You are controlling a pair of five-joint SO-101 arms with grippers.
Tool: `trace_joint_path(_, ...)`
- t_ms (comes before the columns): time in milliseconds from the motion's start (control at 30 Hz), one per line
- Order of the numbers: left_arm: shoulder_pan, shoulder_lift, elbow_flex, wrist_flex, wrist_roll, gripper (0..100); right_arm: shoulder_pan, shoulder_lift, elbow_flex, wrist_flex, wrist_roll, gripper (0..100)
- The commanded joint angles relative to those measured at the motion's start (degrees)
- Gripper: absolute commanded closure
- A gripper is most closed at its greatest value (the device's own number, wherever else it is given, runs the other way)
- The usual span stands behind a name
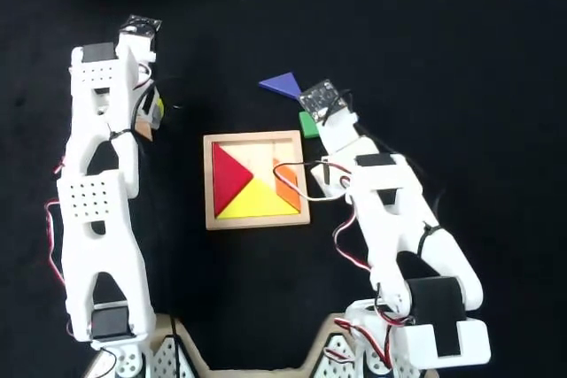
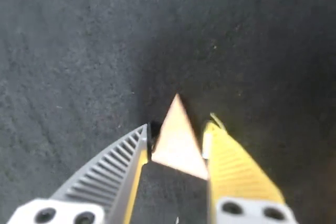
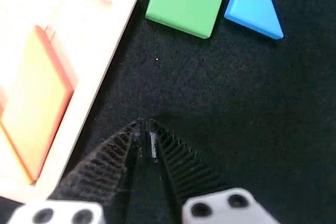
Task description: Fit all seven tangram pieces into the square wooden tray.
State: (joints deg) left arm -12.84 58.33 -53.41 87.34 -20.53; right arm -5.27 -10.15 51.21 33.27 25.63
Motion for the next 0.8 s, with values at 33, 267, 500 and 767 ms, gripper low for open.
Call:
trace_joint_path(33,-1.63,-0.44,-5.67,6.24,6.51,74,0.88,-0.48,0.22,-1.05,2.46,98.7)
trace_joint_path(267,-0.92,-0.44,-5.58,7.3,12.57,74,0.88,-0.75,0.57,-1.05,2.73,98.7)
trace_joint_path(500,-0.75,2.29,-7.08,4.92,20.13,74,0.97,-0.75,0.57,-1.05,2.73,98.7)
trace_joint_path(767,-1.19,6.24,-13.85,4.4,20.48,74,0.97,-0.75,0.57,-1.05,2.73,98.7)
